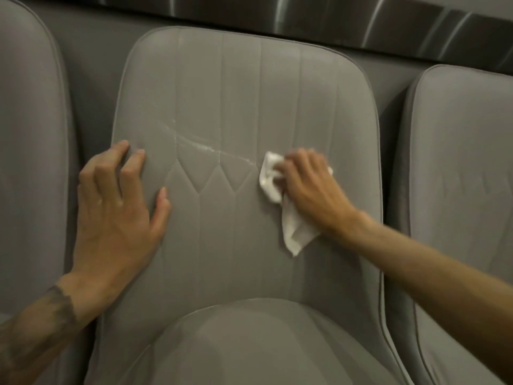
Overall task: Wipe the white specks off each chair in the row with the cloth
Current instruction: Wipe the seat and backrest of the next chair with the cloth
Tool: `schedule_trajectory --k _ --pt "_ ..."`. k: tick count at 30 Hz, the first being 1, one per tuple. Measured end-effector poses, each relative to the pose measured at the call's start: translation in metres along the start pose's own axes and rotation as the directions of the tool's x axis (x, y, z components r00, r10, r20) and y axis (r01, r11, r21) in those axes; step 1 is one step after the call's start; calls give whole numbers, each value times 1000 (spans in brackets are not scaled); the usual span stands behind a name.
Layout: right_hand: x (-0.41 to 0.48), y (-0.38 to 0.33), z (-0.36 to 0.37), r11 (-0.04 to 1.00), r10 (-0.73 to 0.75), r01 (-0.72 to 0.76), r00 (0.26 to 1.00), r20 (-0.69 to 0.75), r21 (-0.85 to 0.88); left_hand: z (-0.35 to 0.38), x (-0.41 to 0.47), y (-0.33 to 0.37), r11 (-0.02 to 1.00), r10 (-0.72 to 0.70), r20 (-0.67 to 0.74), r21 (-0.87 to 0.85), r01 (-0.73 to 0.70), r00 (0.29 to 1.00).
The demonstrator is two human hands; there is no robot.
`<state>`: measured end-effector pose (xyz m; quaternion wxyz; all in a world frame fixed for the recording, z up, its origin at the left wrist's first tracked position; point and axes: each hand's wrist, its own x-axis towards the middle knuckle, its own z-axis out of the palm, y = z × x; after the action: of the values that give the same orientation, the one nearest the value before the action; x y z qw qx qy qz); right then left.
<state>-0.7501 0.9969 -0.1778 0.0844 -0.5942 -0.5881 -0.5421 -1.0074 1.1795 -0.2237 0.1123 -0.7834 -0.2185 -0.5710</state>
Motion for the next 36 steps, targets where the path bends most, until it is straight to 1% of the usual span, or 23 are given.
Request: schedule_trajectory --k 2,4,5,6,7,8,10,12,14,17,20,21,22,24,26,27,28,29,31,32,33,34,36 --pt "51 30 -4 989 131 -141 980 -147 -55 0 0 0 1000 2 -10 1 -2 1000" --pt "98 52 -11 922 370 -387 886 -280 -5 1 0 0 1000 1 -8 6 -1 1000" --pt "110 53 -11 877 465 -480 830 -309 32 1 0 0 1000 1 -7 4 -1 1000" --pt "111 46 -6 852 506 -520 796 -332 51 1 0 0 1000 1 -6 3 -1 1000" --pt "102 33 -2 855 503 -515 797 -334 61 1 0 0 1000 1 -5 4 -1 1000" --pt "86 16 3 885 458 -460 837 -301 66 1 0 0 1000 2 -6 8 -2 1000" --pt "45 -11 7 954 300 -289 937 -181 84 1 -1 -1 1000 6 -8 16 -6 1000" --pt "32 -5 0 986 164 -159 981 -105 51 2 -1 -1 1000 10 -16 12 -10 1000" --pt "59 20 -5 983 185 -182 973 -140 32 2 0 -2 1000 8 -13 17 -8 1000" --pt "113 49 -11 927 369 -375 896 -247 26 3 0 -3 1000 3 -4 22 -3 1000" --pt "112 35 -1 892 440 -450 846 -302 41 3 0 -3 1000 10 3 24 -10 1000" --pt "97 20 4 898 433 -438 851 -296 54 3 0 -4 999 13 4 29 -13 1000" --pt "79 5 8 919 391 -389 880 -270 65 3 0 -4 999 14 2 33 -14 1000" --pt "46 -14 9 976 216 -207 961 -170 66 3 -1 -3 1000 11 -6 25 -11 1000" --pt "45 2 1 997 81 -79 991 -103 24 4 -1 -4 1000 13 -20 13 -13 1000" --pt "58 15 -3 996 88 -88 989 -122 1 4 -1 -4 1000 12 -20 12 -12 1000" --pt "77 28 -5 987 154 -158 972 -180 -11 4 -1 -4 1000 12 -18 11 -12 1000" --pt "99 40 -8 963 263 -270 933 -245 4 4 0 -4 1000 12 -12 13 -11 1000" --pt "134 51 -10 882 461 -467 830 -315 61 4 0 -3 1000 12 0 19 -12 1000" --pt "138 47 -6 859 501 -505 798 -335 80 4 1 -4 1000 16 -2 24 -16 1000" --pt "133 38 0 855 509 -511 792 -338 89 4 1 -4 999 21 -4 26 -21 1000" --pt "119 24 6 872 483 -479 814 -324 97 4 0 -5 999 23 -5 27 -23 1000" --pt "71 -12 16 934 354 -327 903 -244 146 4 0 -6 999 18 -8 31 -18 1000"
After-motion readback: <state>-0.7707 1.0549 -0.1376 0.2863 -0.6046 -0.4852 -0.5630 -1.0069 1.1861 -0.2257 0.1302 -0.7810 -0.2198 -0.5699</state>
